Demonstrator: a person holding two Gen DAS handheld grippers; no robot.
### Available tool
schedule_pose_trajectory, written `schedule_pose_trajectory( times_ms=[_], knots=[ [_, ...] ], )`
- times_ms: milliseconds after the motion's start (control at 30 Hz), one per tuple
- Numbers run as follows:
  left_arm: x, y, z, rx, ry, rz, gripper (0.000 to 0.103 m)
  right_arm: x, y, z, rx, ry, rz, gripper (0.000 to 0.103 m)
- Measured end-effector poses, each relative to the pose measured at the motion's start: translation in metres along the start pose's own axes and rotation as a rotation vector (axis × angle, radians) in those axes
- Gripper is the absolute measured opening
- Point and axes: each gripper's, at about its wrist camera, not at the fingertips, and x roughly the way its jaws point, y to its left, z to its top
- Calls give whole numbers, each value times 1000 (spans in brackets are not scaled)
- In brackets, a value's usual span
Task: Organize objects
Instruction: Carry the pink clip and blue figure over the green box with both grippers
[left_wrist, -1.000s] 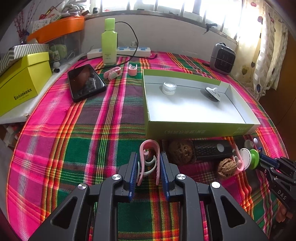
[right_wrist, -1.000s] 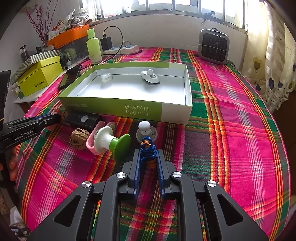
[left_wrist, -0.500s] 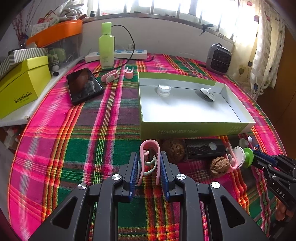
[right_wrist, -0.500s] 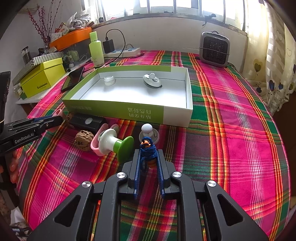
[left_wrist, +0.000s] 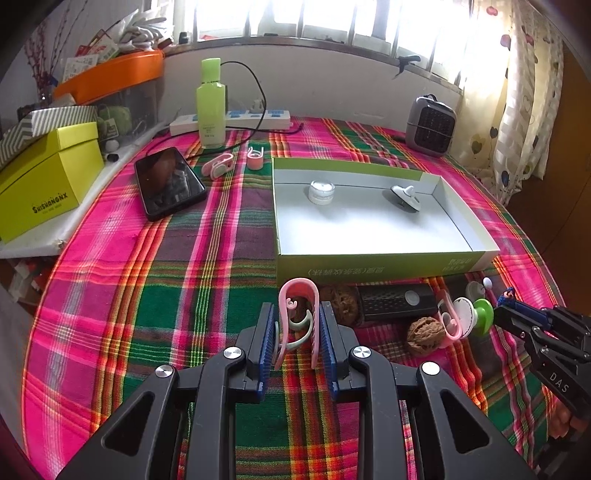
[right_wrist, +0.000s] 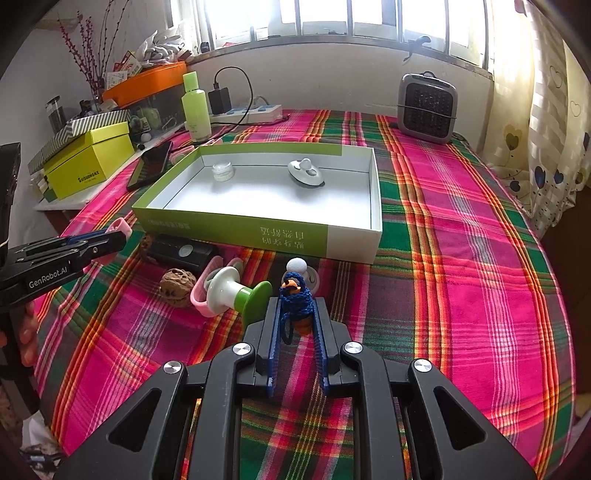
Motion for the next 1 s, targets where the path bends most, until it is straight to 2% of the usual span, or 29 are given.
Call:
schedule_pose_trajectory(
  times_ms=[567,1000],
  knots=[
    [-10,-18,12,41,-29,-23,22,-10,4,10,-4,-46,6,17],
    [-2,-30,29,55,-29,-50,22,-12,4,26,-12,-76,14,17]
  ],
)
